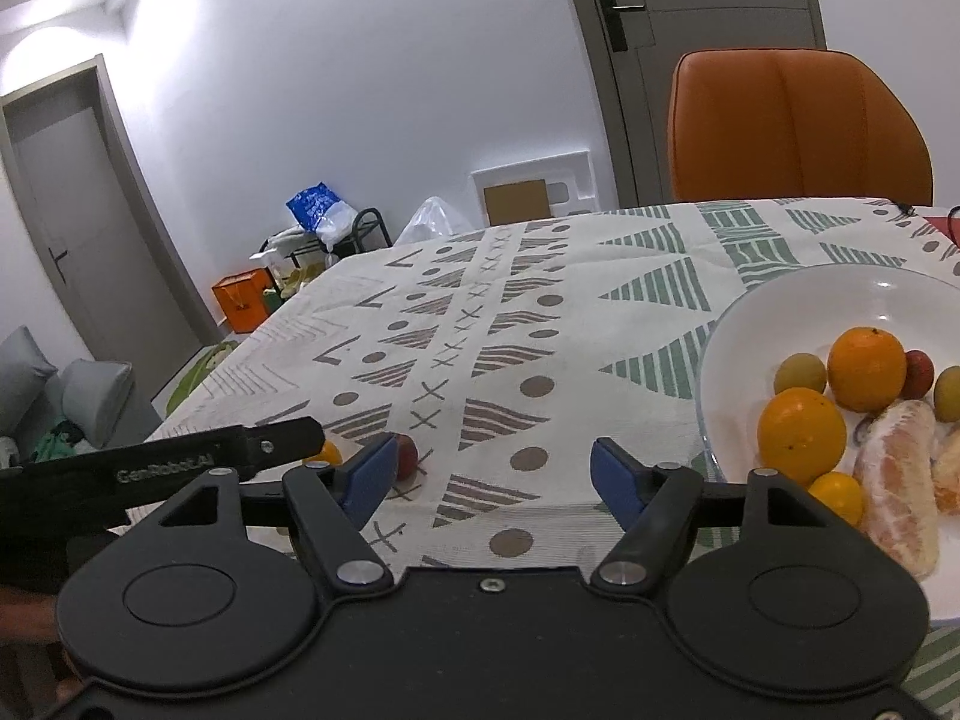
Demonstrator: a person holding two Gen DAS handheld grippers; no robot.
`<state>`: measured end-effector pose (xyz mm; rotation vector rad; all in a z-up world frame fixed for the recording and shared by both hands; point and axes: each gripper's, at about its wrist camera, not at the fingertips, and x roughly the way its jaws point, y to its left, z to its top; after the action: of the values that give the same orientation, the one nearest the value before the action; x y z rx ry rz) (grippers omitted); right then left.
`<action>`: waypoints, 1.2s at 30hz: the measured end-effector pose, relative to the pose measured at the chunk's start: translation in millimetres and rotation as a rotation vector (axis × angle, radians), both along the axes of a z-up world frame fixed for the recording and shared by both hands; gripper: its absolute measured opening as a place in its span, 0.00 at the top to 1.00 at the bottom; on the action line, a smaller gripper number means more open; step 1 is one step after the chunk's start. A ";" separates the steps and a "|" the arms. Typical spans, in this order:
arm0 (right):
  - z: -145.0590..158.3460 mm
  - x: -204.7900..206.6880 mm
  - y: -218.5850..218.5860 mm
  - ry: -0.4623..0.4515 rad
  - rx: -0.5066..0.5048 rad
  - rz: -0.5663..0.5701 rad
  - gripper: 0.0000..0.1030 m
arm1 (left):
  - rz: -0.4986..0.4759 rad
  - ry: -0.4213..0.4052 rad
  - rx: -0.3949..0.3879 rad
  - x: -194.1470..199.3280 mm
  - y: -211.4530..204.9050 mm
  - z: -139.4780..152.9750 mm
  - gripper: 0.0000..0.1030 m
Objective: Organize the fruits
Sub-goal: 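Grasp the last mandarin with the left tool while the right tool grasps the red plum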
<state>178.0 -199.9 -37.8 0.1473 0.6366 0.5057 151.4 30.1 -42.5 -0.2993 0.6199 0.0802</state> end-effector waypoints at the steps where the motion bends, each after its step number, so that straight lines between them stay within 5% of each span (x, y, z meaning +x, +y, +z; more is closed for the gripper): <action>1: 0.1 0.1 0.8 0.000 -0.003 0.000 0.32 | 0.000 0.003 -0.003 1.3 0.1 -1.6 0.36; 4: 0.5 0.7 3.2 0.001 -0.011 0.002 0.32 | -0.007 0.009 -0.012 4.8 -1.2 -6.0 0.45; 8: 0.8 1.9 7.6 0.002 -0.015 0.008 0.32 | -0.011 0.036 -0.044 10.2 1.0 -11.7 0.78; 20: -3.1 7.2 31.0 0.013 -0.012 0.058 0.33 | 0.024 0.012 -0.030 -2.5 21.1 3.3 0.78; 31: -5.9 15.7 56.8 0.017 -0.012 0.097 0.34 | 0.101 -0.097 -0.036 -20.1 53.7 35.7 0.78; 36: -13.3 23.4 67.0 0.037 -0.047 0.120 0.58 | 0.121 -0.093 -0.039 -25.2 62.4 36.5 0.78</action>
<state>201.4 -132.9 -51.1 0.0744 0.6956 0.6046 126.3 92.5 -6.0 -0.3757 0.5115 0.1697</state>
